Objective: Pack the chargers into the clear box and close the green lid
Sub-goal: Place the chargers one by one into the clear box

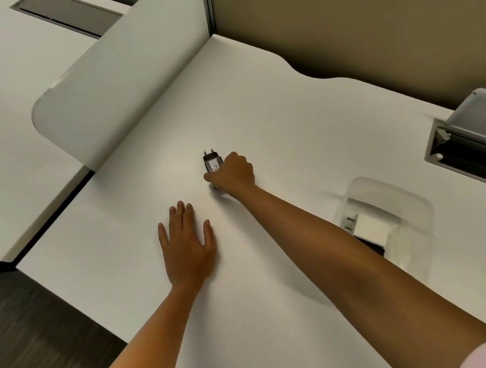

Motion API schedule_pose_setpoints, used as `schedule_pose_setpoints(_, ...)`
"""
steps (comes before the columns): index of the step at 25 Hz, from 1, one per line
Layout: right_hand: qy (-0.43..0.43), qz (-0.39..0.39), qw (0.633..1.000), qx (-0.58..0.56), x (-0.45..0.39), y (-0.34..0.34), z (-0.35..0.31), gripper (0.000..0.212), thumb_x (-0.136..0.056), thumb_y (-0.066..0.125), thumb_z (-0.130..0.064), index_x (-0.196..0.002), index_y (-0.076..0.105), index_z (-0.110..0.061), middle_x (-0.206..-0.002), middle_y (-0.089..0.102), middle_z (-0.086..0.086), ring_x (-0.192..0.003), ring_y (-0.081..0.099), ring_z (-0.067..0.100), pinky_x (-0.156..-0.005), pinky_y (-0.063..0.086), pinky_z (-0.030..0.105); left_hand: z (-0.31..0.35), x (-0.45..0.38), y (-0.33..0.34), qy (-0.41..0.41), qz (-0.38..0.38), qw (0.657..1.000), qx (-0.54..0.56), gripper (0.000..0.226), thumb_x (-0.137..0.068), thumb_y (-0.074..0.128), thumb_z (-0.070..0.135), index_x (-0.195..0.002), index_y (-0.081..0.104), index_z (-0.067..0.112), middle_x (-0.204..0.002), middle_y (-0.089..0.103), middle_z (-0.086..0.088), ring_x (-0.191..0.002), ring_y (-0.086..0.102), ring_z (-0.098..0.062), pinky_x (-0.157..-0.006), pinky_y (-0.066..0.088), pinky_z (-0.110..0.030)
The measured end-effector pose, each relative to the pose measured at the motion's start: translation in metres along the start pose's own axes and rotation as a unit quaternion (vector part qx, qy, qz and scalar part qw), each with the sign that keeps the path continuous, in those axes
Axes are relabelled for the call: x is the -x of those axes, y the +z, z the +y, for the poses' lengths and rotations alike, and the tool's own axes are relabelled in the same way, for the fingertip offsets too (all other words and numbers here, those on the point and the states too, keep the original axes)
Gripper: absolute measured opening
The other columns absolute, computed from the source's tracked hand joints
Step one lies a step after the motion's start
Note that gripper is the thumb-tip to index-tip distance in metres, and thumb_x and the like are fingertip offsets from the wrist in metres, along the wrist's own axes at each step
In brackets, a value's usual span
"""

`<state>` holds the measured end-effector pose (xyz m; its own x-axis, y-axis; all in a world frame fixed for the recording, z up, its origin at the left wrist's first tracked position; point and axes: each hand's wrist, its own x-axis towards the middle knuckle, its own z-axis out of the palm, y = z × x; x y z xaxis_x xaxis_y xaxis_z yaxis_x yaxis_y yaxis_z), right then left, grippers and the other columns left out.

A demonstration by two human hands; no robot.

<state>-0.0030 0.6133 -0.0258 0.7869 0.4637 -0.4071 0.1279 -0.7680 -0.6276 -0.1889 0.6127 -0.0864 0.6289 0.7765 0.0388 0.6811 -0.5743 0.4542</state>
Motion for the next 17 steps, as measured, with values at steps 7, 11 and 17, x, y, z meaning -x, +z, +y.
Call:
schedule_pose_setpoints(7, -0.041, -0.031, 0.997, -0.061, 0.066, -0.088, 0.064, 0.041, -0.078, 0.072, -0.037, -0.107, 0.06, -0.011, -0.1, 0.062, 0.0, -0.087, 0.062, 0.021, -0.066, 0.044, 0.027, 0.011, -0.002, 0.002, 0.075, -0.045, 0.995, -0.036, 0.071, -0.098, 0.032, 0.049, -0.157, 0.027, 0.01, -0.166, 0.023, -0.005, -0.156, 0.012, -0.021, -0.126, 0.007, -0.047)
schedule_pose_setpoints(11, -0.074, 0.018, 0.987, -0.144, 0.118, -0.151, 0.116, 0.038, -0.079, 0.075, -0.038, -0.11, 0.062, -0.022, -0.105, 0.067, -0.011, -0.085, 0.067, 0.001, -0.063, 0.045, 0.014, 0.047, -0.001, 0.023, 0.122, -0.079, 0.988, -0.044, 0.075, -0.098, 0.026, 0.056, -0.159, 0.021, 0.013, -0.168, 0.017, -0.003, -0.156, 0.007, -0.02, -0.126, 0.004, -0.049)
schedule_pose_setpoints(17, -0.024, 0.114, 0.993, -0.026, 0.153, -0.219, 0.198, 0.038, -0.082, 0.075, -0.03, -0.116, 0.058, -0.025, -0.111, 0.061, -0.009, -0.095, 0.062, 0.008, -0.077, 0.048, 0.014, 0.123, 0.029, 0.065, 0.225, -0.144, 0.962, -0.06, 0.076, -0.099, 0.018, 0.061, -0.16, 0.015, 0.017, -0.169, 0.012, -0.001, -0.157, 0.003, -0.019, -0.126, 0.0, -0.052)
